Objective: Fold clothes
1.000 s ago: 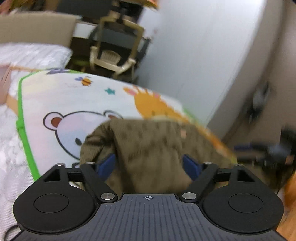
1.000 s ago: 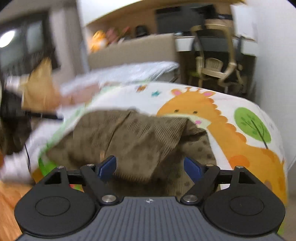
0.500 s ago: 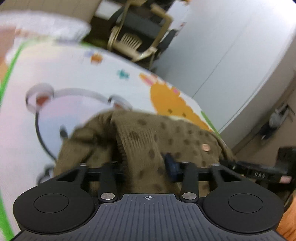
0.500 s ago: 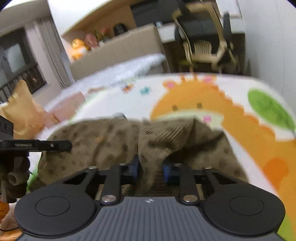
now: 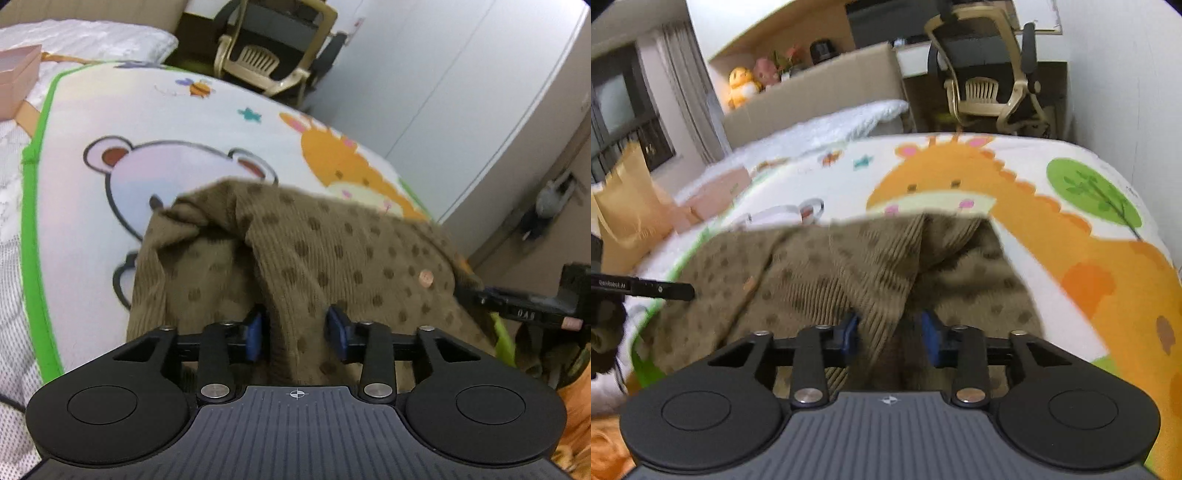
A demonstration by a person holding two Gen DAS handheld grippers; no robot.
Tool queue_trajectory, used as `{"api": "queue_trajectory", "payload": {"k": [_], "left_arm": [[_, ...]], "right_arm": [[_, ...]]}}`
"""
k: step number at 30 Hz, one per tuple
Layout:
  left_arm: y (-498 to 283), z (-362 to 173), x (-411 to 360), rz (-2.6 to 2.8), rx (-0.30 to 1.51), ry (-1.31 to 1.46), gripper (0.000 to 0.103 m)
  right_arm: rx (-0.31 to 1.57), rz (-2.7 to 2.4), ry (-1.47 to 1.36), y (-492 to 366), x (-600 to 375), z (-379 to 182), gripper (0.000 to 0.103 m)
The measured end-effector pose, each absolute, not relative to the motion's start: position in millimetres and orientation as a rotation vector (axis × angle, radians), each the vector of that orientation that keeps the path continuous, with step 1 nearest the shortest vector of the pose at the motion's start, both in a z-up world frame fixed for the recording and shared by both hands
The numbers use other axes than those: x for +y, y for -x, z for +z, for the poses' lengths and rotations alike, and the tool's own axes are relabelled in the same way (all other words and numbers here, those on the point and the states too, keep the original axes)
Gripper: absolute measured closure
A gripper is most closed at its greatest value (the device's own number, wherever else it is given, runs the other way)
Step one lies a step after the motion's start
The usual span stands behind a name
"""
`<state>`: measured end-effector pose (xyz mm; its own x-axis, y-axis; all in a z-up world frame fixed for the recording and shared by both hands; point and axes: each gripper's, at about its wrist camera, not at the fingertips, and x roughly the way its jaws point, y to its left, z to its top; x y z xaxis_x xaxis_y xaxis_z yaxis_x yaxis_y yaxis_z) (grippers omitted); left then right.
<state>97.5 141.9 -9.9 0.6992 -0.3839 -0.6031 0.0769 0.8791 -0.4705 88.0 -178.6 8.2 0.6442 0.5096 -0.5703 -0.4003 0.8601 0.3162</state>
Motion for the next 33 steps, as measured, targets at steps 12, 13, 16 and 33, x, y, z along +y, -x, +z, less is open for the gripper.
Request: {"api": "queue_trajectory", "payload": {"k": [12, 13, 16, 33], "left_arm": [[-145.4, 16.2, 137.6, -0.174, 0.662, 0.421, 0.032], [-148.2, 16.5, 135.6, -0.167, 0.667, 0.410, 0.031], [-154.0, 1.5, 137.0, -0.152, 0.718, 0.426, 0.035], [-144.4, -22.1, 155.4, -0.167, 0.733, 0.451, 0.041]], "right_arm": [[0.640, 0.462, -0.010, -153.6, -145.2, 34.1, 0.058], [0.676, 0.479, -0.011, -161.1, -140.7, 29.2, 0.058], [0.726, 0.500, 0.044, -172.1, -118.2, 12.0, 0.075], [0.739, 0.277, -0.029, -175.5, -201.8, -8.2, 0.088]]}}
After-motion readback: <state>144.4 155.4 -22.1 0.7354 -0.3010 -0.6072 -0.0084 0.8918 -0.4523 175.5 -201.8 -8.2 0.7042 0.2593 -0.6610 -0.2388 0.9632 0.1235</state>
